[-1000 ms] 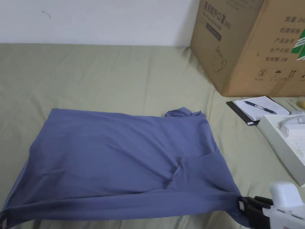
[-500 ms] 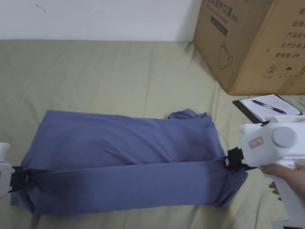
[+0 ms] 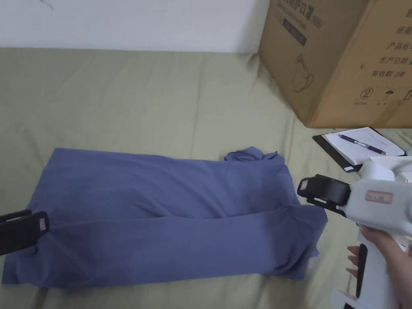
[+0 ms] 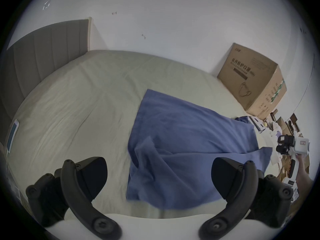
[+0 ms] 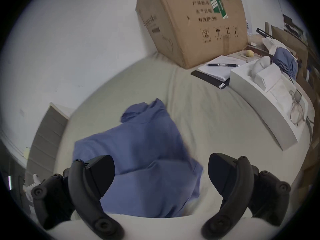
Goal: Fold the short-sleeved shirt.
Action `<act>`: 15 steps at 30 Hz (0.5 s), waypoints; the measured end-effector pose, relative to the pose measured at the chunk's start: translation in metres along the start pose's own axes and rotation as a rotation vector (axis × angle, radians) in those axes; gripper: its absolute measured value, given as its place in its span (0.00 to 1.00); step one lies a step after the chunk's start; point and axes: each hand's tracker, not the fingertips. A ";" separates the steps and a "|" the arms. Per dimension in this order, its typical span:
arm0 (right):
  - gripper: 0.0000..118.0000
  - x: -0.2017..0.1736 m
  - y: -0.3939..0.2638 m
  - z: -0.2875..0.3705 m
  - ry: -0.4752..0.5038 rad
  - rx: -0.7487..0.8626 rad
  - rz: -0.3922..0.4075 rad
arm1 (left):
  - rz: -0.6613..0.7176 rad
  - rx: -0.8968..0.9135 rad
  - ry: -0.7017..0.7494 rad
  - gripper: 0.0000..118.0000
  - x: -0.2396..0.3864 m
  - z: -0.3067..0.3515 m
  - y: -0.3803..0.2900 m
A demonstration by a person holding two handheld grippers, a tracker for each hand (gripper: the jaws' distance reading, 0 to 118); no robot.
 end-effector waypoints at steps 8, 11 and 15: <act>0.00 -0.033 -0.062 0.084 0.096 0.091 0.089 | -0.064 0.102 -0.003 0.00 0.014 0.086 -0.039; 0.00 -0.046 -0.071 0.092 0.143 0.085 0.151 | -0.104 0.015 0.071 0.00 0.010 0.075 -0.023; 0.00 -0.068 -0.081 0.093 0.132 0.064 0.303 | -0.077 -0.192 0.095 0.03 -0.018 0.017 0.002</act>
